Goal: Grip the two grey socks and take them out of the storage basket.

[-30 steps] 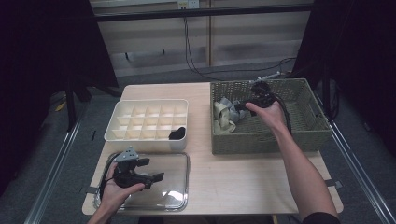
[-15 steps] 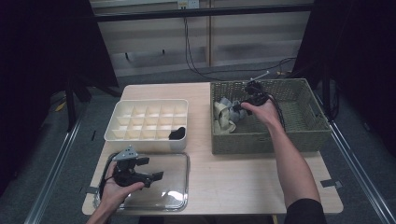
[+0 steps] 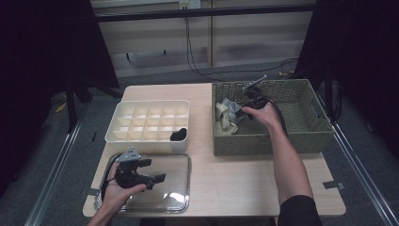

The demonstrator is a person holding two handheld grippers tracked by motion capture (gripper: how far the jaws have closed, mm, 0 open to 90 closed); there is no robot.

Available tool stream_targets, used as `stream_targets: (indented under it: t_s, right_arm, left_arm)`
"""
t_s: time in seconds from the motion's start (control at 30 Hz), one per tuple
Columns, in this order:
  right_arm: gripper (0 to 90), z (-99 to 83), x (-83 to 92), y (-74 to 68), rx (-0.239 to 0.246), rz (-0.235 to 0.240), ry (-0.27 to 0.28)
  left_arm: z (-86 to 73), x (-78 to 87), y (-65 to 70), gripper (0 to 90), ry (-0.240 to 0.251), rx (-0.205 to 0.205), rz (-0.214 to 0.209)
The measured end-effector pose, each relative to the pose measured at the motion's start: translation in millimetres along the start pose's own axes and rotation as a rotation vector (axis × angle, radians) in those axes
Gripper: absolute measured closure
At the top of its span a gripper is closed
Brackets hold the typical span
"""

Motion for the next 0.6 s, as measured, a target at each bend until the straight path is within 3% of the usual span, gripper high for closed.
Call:
stream_targets:
  t_s: [0.13, 0.3, 0.4, 0.6]
  right_arm:
    - [69.3, 1.2, -0.7, -1.2, -0.001, 0.013, 0.004]
    - [83.0, 1.6, 0.7, -3.2, -0.013, 0.03, 0.01]
    - [87.9, 3.5, 1.7, -2.5, -0.011, 0.033, 0.031]
    - [89.5, 6.3, 6.2, -2.1, -0.022, 0.039, 0.06]
  left_arm:
    - [0.1, -0.3, -0.2, 9.5, 0.001, 0.002, 0.0]
    - [0.1, 0.2, -2.0, 9.5, 0.001, 0.001, 0.01]
    - [0.2, 0.1, -2.4, 9.4, 0.001, 0.001, 0.012]
    - [0.0, -0.4, -2.0, 9.4, 0.001, 0.002, 0.011]
Point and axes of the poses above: each handheld gripper's, and its own axes: x roughly backward along the jaws, z roughly out of its top, y roughly to its right, the point moved 10 cm from there along -x, roughly forward along the jaws, and after that the axes turned 2 degrees about y, right-handed, at the moved point
